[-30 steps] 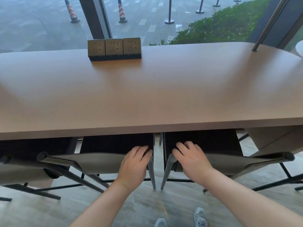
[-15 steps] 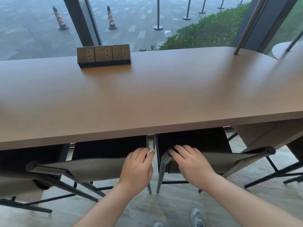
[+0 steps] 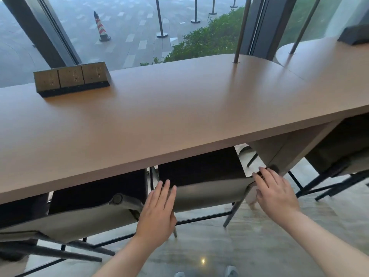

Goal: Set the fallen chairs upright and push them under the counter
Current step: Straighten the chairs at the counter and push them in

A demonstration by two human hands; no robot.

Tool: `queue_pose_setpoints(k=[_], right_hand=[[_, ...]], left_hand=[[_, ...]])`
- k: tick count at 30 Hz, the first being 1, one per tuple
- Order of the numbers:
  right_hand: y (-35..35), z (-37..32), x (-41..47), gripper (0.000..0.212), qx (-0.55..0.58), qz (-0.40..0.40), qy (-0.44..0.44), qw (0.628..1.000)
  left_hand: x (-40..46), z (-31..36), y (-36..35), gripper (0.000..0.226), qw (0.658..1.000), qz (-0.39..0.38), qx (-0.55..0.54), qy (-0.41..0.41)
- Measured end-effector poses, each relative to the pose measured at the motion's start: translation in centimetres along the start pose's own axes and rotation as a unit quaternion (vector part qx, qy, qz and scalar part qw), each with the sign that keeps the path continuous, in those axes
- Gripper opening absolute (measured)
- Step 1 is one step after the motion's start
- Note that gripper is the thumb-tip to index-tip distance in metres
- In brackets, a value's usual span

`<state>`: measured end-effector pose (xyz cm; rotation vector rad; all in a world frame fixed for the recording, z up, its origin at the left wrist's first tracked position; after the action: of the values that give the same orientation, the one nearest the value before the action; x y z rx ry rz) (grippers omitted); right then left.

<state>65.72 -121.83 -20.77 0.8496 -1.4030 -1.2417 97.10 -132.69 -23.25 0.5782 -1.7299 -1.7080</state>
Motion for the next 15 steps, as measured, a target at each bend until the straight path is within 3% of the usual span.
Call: queue_pose_setpoints(k=[6, 15], right_hand=[[-2.0, 2.5, -0.7, 0.060, 0.011, -0.028, 0.049, 0.998], [-4.4, 3.7, -0.5, 0.065, 0.047, -0.030, 0.115, 0.992]], left_hand=[[0.0, 0.4, -0.7, 0.072, 0.999, -0.021, 0.040, 0.028], [0.3, 0.6, -1.1, 0.098, 0.994, -0.049, 0.066, 0.077]])
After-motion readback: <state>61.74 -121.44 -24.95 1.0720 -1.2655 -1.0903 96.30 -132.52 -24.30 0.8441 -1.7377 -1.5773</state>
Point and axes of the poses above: each hand's wrist, its own x-axis towards the middle knuckle, its own y-axis out of the back of the hand, z = x × y, the point moved 8 cm from there along x, towards the middle knuckle, and after that the axes turned 1 degree about y, right-handed, at the moved point
